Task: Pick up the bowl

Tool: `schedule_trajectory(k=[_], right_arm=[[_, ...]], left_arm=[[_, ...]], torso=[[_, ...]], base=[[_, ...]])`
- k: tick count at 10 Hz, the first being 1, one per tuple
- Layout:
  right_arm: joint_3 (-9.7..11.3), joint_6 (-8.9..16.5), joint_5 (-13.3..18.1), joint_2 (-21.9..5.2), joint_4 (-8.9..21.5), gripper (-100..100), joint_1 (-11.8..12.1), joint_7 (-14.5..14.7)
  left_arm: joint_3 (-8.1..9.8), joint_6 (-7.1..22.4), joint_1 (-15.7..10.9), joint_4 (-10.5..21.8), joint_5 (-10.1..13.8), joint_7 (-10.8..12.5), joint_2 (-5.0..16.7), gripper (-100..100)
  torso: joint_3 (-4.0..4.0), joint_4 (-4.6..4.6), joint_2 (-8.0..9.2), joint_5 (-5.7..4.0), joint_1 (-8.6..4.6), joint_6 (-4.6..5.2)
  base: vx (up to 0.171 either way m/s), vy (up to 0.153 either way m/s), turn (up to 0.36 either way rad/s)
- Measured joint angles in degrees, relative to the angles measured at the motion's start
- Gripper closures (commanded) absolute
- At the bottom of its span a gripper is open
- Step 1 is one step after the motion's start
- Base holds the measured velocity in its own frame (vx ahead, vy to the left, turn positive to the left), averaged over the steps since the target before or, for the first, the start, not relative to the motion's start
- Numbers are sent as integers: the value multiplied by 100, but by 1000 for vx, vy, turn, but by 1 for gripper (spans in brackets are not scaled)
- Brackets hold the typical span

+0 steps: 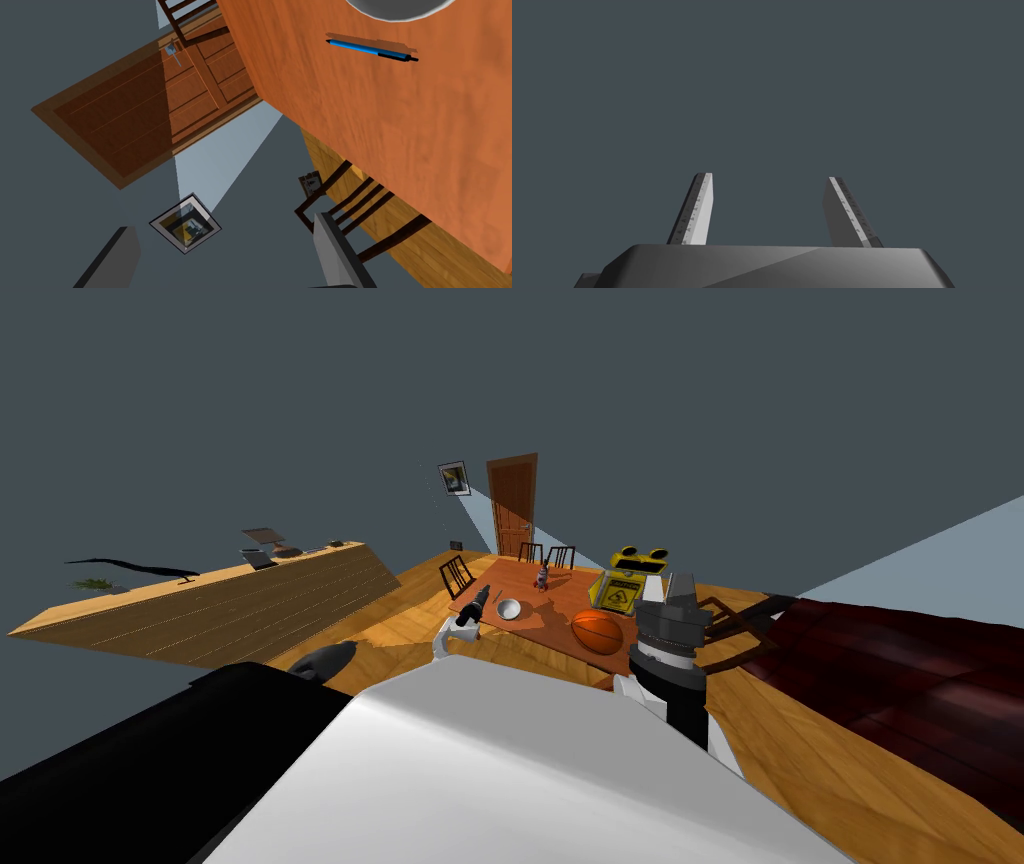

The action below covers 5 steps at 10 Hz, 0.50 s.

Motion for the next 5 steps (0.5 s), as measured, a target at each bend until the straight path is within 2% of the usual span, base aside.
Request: schedule_trajectory(k=[5], right_arm=[[0, 0, 0, 0, 0, 0, 0, 0]], left_arm=[[137, 790, -360, 459, -78, 39, 20, -100]], torso=[[-1, 0, -1, 0, 1, 0]], base=[[13, -9, -67]])
